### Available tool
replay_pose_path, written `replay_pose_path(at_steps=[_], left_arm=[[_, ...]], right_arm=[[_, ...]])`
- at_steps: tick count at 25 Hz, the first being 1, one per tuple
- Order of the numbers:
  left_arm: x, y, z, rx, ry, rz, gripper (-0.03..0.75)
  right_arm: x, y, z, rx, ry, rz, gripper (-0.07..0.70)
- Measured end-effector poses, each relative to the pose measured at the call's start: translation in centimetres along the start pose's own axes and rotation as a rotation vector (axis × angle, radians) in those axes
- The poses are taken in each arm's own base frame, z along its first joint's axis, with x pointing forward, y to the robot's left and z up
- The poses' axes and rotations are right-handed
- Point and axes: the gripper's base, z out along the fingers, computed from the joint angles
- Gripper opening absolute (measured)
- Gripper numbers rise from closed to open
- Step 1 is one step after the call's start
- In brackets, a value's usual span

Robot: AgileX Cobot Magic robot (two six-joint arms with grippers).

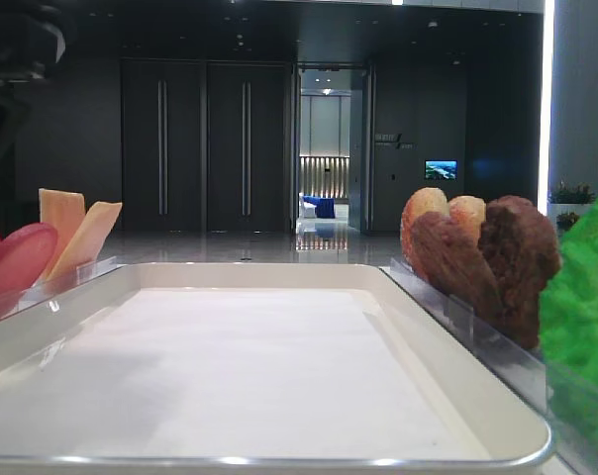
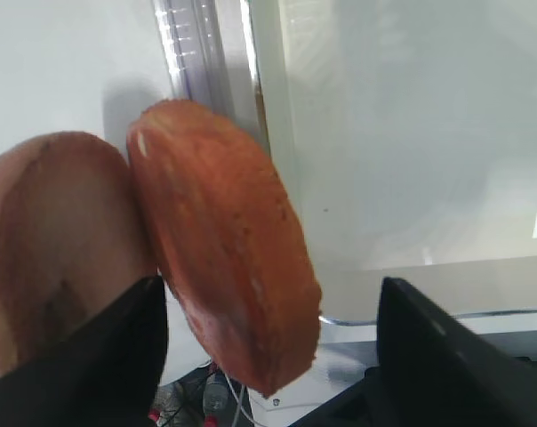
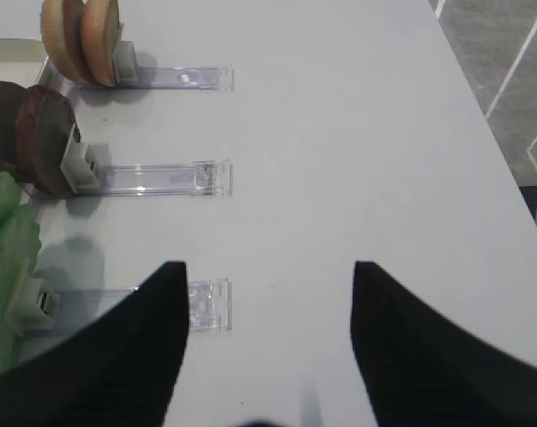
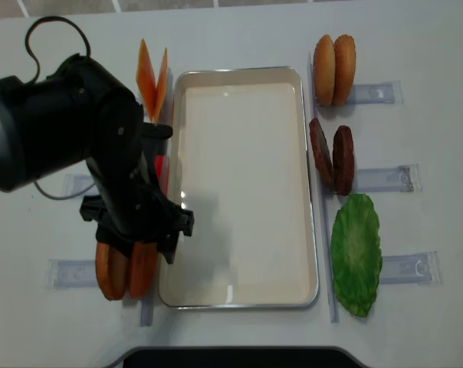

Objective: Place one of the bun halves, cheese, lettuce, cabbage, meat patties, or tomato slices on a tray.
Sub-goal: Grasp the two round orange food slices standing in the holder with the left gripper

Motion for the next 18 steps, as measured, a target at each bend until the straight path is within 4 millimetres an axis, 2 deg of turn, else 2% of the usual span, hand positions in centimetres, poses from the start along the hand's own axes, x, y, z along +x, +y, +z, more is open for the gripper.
replay_pose_path(at_steps=[2,7,18], left_arm=[[0.07,0.04,0.00,-0.005,0.008,0.000,0.500],[0.17,0.11,0.00,-0.012,0.018,0.000,0.461],[0.20,0.36,0.24,-0.051,0.040,0.012,0.453]], right_arm=[[0.00,0.00,0.00,0.000,0.000,0.000,0.390],[0.00,0.00,0.00,0.000,0.000,0.000,0.390],[0.00,0.00,0.00,0.000,0.000,0.000,0.390]])
